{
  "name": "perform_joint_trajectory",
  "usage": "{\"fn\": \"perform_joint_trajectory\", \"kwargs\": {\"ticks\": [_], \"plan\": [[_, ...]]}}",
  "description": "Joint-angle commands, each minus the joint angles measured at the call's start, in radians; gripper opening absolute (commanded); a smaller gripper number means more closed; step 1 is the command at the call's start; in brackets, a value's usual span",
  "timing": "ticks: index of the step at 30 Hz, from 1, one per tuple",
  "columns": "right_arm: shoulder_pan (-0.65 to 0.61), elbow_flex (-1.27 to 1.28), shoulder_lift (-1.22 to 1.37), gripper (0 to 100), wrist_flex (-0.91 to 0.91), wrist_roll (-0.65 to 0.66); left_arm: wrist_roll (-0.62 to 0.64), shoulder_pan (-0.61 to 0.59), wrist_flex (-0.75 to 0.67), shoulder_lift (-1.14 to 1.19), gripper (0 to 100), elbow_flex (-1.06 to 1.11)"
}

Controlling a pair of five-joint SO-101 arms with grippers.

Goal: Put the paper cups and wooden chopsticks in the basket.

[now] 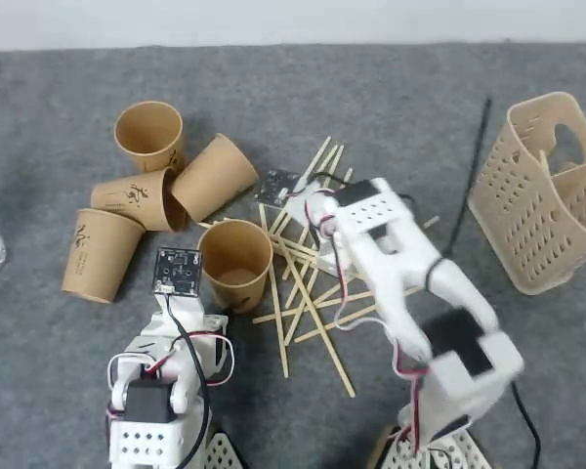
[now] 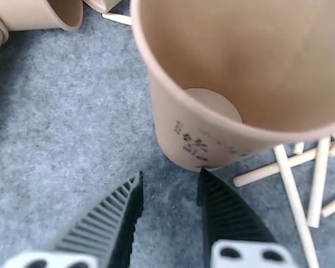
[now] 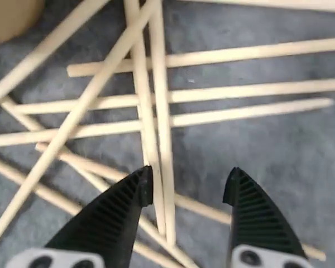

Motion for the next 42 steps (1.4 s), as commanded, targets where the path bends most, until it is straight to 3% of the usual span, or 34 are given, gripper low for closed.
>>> {"fn": "perform_joint_trajectory", "kwargs": {"ticks": [1,10,17,23,35,42], "plan": [[-0.018,-0.109,0.038,21.3,0.007,0.009,-0.006,0.008,0.005,-0.017,17,-0.021],[-0.024,-0.192,0.131,20.1,0.039,0.015,-0.006,0.008,0.005,-0.017,17,-0.021],[-0.027,-0.222,0.185,0.1,0.045,0.017,-0.006,0.008,0.005,-0.017,17,-0.021],[-0.018,-0.242,0.157,0.7,0.061,0.017,-0.006,0.008,0.005,-0.017,17,-0.021],[0.105,-0.413,-0.228,0.7,0.303,0.017,-0.006,0.008,0.005,-0.017,17,-0.021],[0.156,-0.420,-0.318,0.6,0.372,0.017,-0.006,0.008,0.005,-0.017,17,-0.021]]}}
